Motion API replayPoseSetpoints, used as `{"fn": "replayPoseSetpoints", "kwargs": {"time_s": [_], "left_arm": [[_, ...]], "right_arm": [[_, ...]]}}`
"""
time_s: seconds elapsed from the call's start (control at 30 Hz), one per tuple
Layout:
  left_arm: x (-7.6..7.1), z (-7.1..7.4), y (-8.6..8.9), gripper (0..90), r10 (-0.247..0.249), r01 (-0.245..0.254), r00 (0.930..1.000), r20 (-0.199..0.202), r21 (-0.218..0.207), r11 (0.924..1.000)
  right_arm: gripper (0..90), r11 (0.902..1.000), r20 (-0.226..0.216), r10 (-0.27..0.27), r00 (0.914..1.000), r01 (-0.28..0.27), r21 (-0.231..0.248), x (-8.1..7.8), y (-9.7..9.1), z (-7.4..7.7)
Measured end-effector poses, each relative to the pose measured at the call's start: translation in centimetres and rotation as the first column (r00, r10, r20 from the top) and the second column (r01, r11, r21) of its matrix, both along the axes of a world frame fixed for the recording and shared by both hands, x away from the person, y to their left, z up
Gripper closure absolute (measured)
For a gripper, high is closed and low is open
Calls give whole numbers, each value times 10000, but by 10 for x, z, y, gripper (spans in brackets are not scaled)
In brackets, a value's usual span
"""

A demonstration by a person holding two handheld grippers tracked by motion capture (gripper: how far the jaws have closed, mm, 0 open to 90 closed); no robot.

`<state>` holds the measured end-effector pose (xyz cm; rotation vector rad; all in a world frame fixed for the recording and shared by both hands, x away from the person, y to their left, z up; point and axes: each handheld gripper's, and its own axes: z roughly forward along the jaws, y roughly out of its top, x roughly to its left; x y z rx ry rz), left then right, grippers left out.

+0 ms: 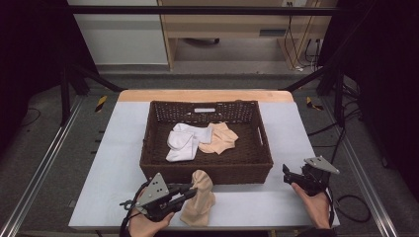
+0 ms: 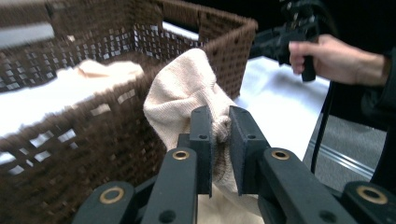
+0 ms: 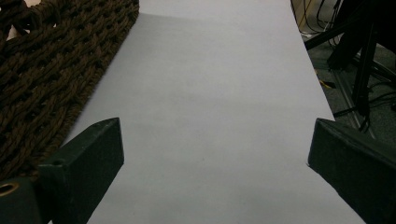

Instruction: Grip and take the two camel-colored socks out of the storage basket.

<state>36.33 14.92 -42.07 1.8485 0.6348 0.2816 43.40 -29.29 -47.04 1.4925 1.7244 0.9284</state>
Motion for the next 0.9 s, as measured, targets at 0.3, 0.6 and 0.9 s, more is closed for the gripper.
{"fn": "replayPoseSetpoints", "kwargs": {"time_s": [0.3,0.6,0.9], "left_arm": [[6,-29,-10,795,-70,120,9981,-606,821,9966],[10,-48,-16,792,-116,279,9935,-1131,1429,9893],[12,-49,-12,678,25,145,9916,-1290,1308,9913]], "right_arm": [[38,10000,-12,24,10000,-24,-18,0,0,0],[38,10000,-37,31,10000,-31,-53,0,1,-1],[38,10000,-51,34,10000,-34,-37,0,0,-1]]}}
